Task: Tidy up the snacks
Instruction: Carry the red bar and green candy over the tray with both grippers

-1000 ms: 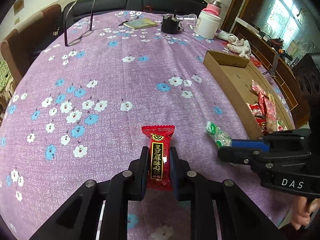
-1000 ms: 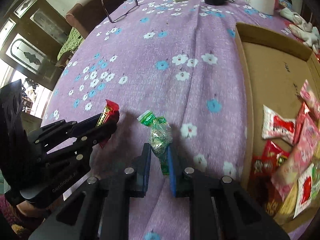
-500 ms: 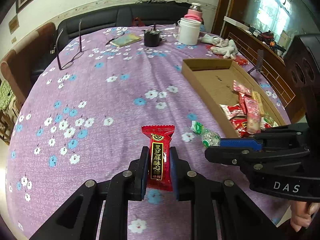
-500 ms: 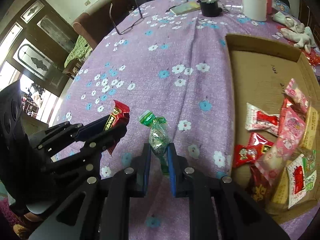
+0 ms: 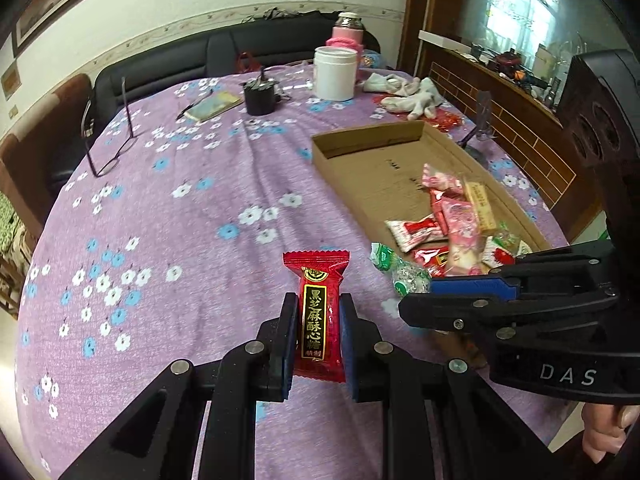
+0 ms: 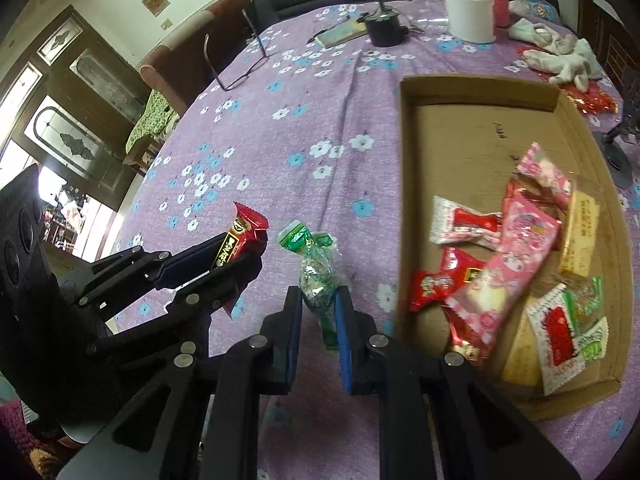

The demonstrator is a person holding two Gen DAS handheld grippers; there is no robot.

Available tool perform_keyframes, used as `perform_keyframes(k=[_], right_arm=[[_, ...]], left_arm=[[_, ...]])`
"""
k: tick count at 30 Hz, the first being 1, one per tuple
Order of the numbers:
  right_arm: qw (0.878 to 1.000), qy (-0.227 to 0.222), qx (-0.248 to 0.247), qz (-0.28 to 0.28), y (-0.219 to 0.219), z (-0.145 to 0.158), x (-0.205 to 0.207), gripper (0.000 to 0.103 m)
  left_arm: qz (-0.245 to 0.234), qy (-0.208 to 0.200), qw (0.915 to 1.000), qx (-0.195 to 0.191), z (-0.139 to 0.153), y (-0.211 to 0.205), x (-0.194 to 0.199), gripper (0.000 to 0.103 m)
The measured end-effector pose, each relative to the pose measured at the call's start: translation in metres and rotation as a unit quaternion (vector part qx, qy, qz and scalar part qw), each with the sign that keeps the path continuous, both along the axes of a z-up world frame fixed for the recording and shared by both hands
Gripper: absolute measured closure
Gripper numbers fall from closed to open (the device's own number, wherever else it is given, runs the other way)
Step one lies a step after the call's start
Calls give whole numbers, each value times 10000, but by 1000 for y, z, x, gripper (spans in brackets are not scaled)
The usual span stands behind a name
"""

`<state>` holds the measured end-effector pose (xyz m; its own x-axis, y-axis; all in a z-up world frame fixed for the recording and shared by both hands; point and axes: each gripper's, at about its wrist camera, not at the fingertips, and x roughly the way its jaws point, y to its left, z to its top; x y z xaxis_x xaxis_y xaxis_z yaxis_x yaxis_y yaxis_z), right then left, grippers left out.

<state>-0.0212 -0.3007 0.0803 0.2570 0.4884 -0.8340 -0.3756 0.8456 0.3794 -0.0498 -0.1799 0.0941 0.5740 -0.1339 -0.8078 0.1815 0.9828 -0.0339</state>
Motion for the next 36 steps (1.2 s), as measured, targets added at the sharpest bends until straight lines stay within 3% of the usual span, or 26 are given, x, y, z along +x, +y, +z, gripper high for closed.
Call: perform_keyframes(k=[21, 36], right_arm=[[9963, 20, 65, -862, -90, 2, 5, 87], [9897, 368, -45, -1385, -137, -19, 11, 87]], left_arm=[[-751, 3, 9972, 5, 2, -83, 16, 84], [-982, 501, 9937, -222, -25, -119, 32, 84]])
